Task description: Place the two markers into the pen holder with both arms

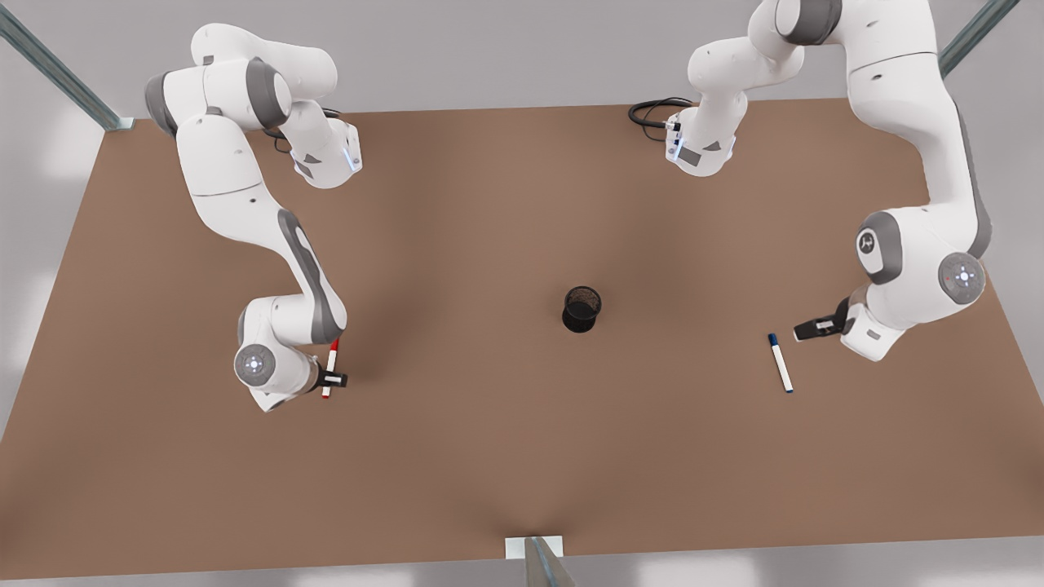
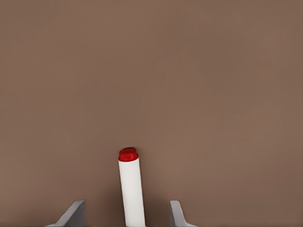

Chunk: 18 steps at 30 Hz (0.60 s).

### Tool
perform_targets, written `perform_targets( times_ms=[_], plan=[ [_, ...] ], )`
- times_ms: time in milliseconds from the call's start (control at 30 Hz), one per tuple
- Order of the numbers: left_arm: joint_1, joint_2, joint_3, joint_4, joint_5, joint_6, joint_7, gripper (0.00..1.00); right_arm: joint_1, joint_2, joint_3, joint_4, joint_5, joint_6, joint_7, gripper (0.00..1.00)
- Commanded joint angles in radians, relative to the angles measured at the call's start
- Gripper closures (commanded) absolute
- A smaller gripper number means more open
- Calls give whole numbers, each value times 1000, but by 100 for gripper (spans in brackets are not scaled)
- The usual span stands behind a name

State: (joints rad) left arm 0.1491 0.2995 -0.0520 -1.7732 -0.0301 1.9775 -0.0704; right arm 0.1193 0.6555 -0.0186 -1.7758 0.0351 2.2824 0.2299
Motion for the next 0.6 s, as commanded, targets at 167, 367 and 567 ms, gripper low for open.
perform_targets(
  times_ms=[167, 367, 567],
  plan=[
    [1, 46, 20, -107, -4, 291, -45, 0, -7, 15, 0, 1, -3, 52, -64, 36],
    [0, 136, 35, -107, 1, 389, -38, 0, -6, 19, 0, 1, -3, 54, -70, 49],
    [1, 190, 38, -95, 2, 431, -35, 0, -6, 23, 0, 1, -3, 54, -70, 51]
  ],
)
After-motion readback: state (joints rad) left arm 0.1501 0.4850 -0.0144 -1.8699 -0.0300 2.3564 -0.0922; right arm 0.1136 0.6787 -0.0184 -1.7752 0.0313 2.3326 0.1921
